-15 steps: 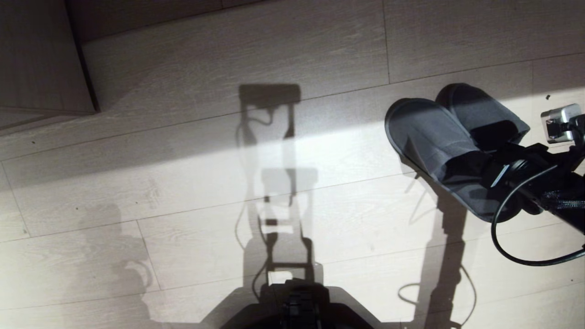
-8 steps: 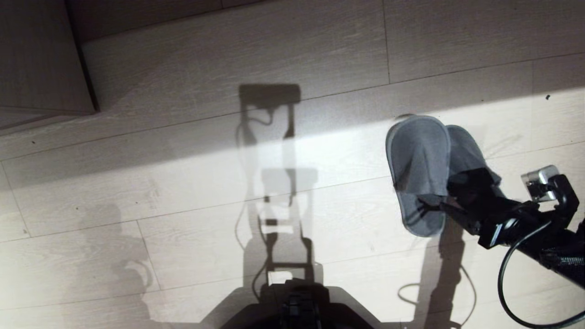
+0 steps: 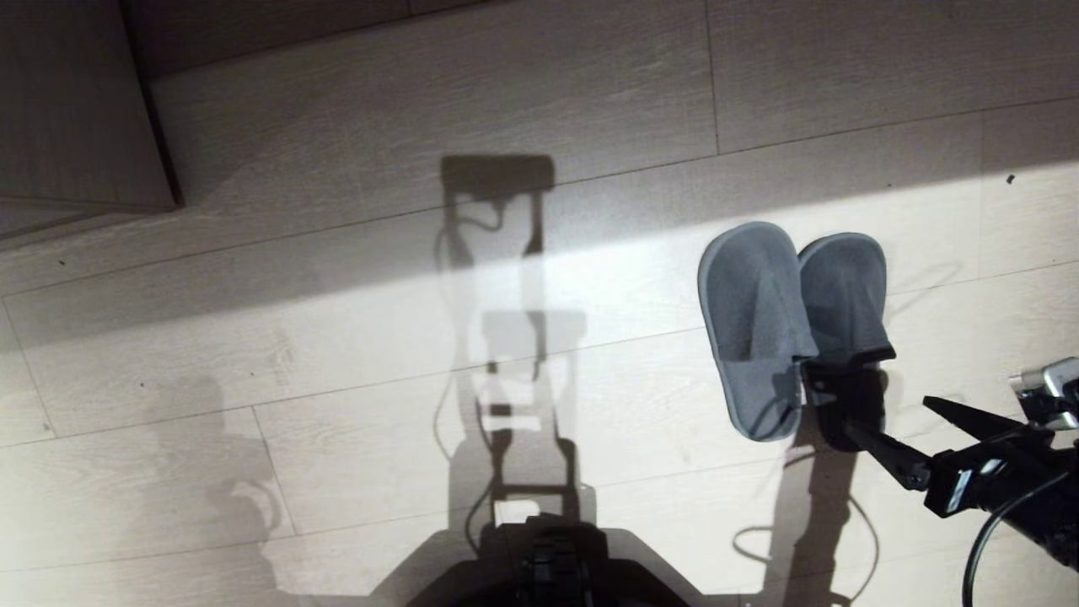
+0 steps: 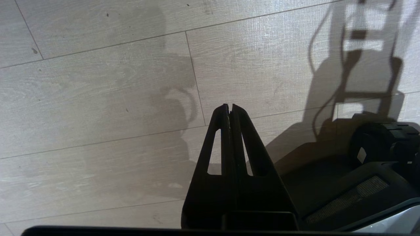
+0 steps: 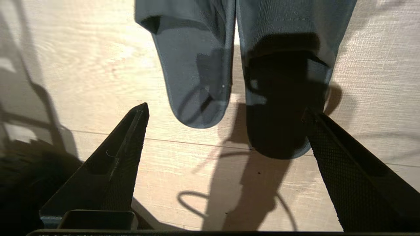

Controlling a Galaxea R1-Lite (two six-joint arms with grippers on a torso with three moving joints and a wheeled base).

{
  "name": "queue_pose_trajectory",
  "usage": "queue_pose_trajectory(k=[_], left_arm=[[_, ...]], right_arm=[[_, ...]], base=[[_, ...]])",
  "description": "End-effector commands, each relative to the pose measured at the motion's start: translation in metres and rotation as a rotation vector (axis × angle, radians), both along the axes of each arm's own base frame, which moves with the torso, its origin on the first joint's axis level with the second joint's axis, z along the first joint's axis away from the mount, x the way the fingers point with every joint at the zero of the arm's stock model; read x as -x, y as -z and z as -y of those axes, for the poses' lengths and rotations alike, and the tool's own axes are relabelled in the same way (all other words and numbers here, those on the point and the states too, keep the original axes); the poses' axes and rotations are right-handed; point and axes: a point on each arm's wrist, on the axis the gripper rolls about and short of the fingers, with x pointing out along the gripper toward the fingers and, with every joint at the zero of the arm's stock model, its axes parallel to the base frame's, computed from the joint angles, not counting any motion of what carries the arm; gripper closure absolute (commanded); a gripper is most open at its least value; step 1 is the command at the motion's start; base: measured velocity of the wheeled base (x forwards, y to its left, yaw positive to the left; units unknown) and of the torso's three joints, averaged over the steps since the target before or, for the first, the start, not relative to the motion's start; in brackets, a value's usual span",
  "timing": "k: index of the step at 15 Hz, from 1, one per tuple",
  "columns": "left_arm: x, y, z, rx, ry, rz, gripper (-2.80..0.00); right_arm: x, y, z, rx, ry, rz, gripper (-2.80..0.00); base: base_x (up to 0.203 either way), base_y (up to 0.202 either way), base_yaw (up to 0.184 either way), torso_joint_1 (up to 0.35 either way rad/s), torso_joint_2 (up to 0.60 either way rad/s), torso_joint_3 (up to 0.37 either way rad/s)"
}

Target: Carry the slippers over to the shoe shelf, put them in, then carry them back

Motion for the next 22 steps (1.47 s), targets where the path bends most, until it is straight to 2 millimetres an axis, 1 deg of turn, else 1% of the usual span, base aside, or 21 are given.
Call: queue_pose_trajectory(k=[1,2,3,6,9,11,13,14,15,16,17,18,19,21,22], left_arm=[[0.0,0.0,0.0,0.0,-0.001,0.003,0.0],[0.0,0.0,0.0,0.0,0.0,0.001,0.0],[0.0,0.0,0.0,0.0,-0.001,0.001,0.0],[0.0,0.0,0.0,0.0,0.0,0.003,0.0],[0.0,0.0,0.0,0.0,-0.001,0.002,0.0],[0.0,0.0,0.0,0.002,-0.001,0.002,0.0],[0.0,0.0,0.0,0.001,0.0,0.001,0.0],[0.0,0.0,0.0,0.002,-0.001,0.002,0.0],[0.0,0.0,0.0,0.002,-0.001,0.001,0.0],[0.0,0.0,0.0,0.001,-0.001,0.001,0.0],[0.0,0.0,0.0,0.002,-0.001,0.001,0.0],[0.0,0.0,0.0,0.002,-0.001,0.001,0.0],[0.0,0.0,0.0,0.001,-0.001,0.001,0.0],[0.0,0.0,0.0,0.002,-0.001,0.001,0.0],[0.0,0.0,0.0,0.002,-0.001,0.002,0.0]], right_arm=[[0.018,-0.01,-0.003,-0.022,-0.002,0.069,-2.8],[0.027,-0.016,-0.004,-0.056,-0.007,0.103,-2.8],[0.037,-0.023,-0.006,-0.09,-0.02,0.15,0.0],[0.068,-0.039,-0.012,-0.123,-0.055,0.274,0.0],[0.102,-0.044,-0.018,-0.12,-0.066,0.337,0.0],[0.131,-0.045,-0.023,-0.119,-0.073,0.365,0.0],[0.158,-0.037,-0.027,-0.122,-0.077,0.355,0.0],[0.168,-0.033,-0.029,-0.117,-0.077,0.359,0.0],[0.173,-0.032,-0.03,-0.114,-0.076,0.371,0.0],[0.175,-0.036,-0.03,-0.138,-0.083,0.379,0.0],[0.178,-0.047,-0.03,-0.169,-0.103,0.39,0.0],[0.18,-0.052,-0.03,-0.185,-0.109,0.372,0.0],[0.179,-0.05,-0.03,-0.176,-0.107,0.365,0.0],[0.174,-0.033,-0.029,-0.168,-0.101,0.321,0.0],[0.173,-0.031,-0.029,-0.18,-0.101,0.319,0.0]], base=[[0.0,0.0,0.0,0.0,0.0,0.0],[0.0,0.0,0.0,0.0,0.0,0.0],[0.0,0.0,0.0,0.0,0.0,0.0],[0.0,0.0,0.0,0.0,0.0,0.0],[0.0,0.0,0.0,0.0,0.0,0.0],[0.0,0.0,0.0,0.0,0.0,0.0],[0.0,0.0,0.0,0.0,0.0,0.0],[0.0,0.0,0.0,0.0,0.0,0.0],[0.0,0.0,0.0,0.0,0.0,0.0],[0.0,0.0,0.0,0.0,0.0,0.0],[0.0,0.0,0.0,0.0,0.0,0.0],[0.0,0.0,0.0,0.0,0.0,0.0],[0.0,0.0,0.0,0.0,0.0,0.0],[0.0,0.0,0.0,0.0,0.0,0.0],[0.0,0.0,0.0,0.0,0.0,0.0]])
